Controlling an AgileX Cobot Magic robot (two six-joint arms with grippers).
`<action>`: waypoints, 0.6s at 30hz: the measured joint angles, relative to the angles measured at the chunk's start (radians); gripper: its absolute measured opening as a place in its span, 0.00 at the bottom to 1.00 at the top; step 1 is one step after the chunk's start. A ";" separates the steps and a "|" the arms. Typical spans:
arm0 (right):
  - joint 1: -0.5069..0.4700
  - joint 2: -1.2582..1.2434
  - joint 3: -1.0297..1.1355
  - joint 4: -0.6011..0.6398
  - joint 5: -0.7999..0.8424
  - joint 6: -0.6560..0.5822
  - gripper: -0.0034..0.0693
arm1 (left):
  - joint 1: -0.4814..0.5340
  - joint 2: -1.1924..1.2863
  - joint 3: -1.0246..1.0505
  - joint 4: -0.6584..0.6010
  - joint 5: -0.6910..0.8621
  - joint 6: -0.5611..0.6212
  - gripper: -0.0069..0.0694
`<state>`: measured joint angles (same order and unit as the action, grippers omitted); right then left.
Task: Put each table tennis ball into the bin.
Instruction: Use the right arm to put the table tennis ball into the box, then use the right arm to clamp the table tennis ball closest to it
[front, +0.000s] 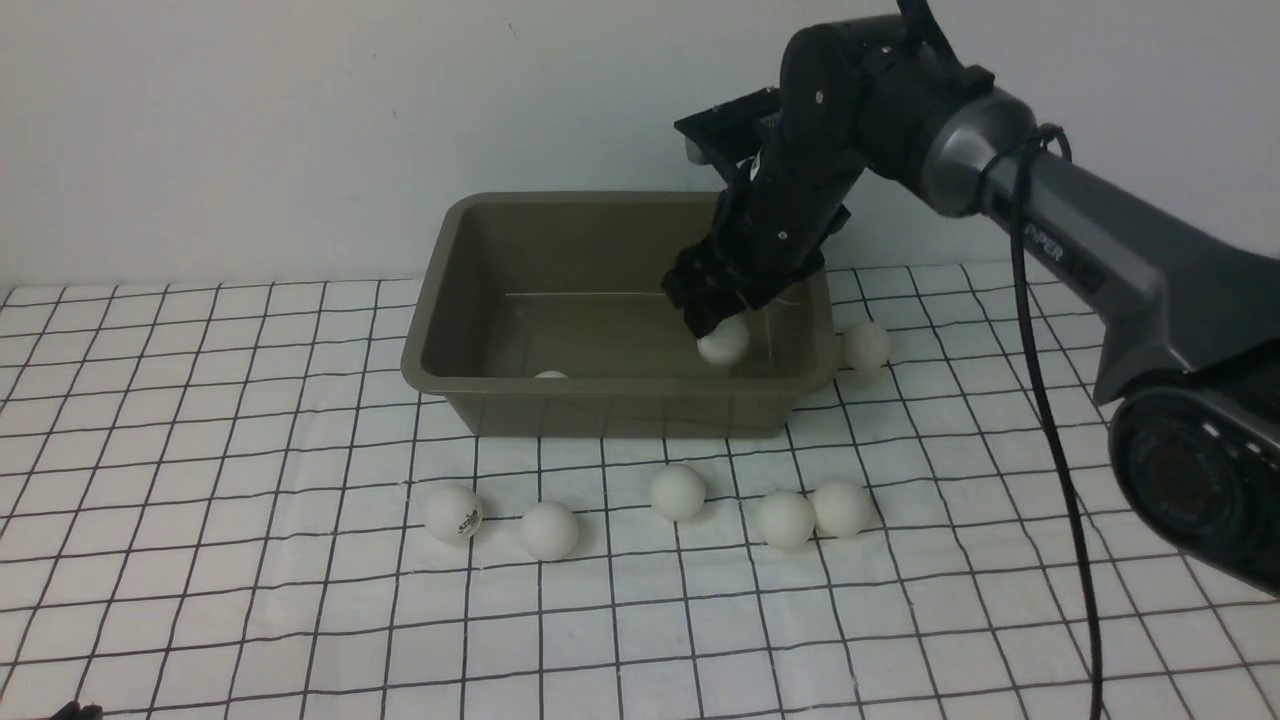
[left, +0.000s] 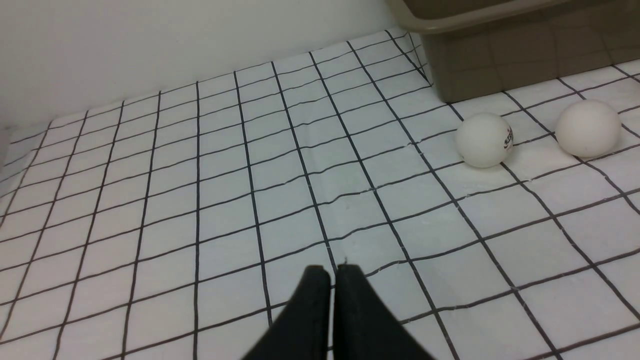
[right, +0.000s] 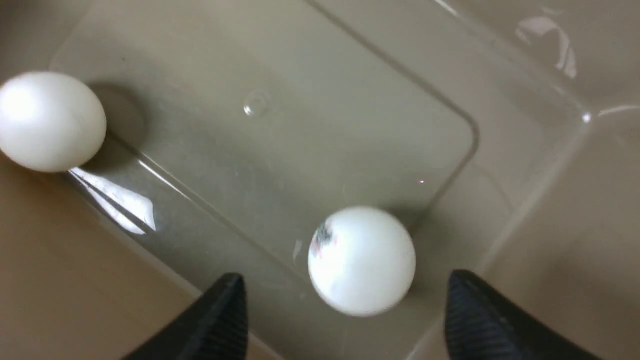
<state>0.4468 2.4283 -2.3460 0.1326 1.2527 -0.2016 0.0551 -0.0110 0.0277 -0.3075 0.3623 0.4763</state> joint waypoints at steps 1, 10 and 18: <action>0.000 0.001 0.000 0.002 0.000 0.000 0.70 | 0.000 0.000 0.000 0.000 0.000 0.000 0.09; 0.000 -0.011 -0.023 -0.024 0.001 0.000 0.75 | 0.000 0.000 0.000 0.000 0.000 0.000 0.09; -0.058 -0.125 -0.052 -0.142 0.001 0.051 0.75 | 0.000 0.000 0.000 0.000 0.000 0.000 0.09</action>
<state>0.3886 2.3037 -2.3977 -0.0091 1.2538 -0.1502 0.0551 -0.0110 0.0277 -0.3075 0.3623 0.4763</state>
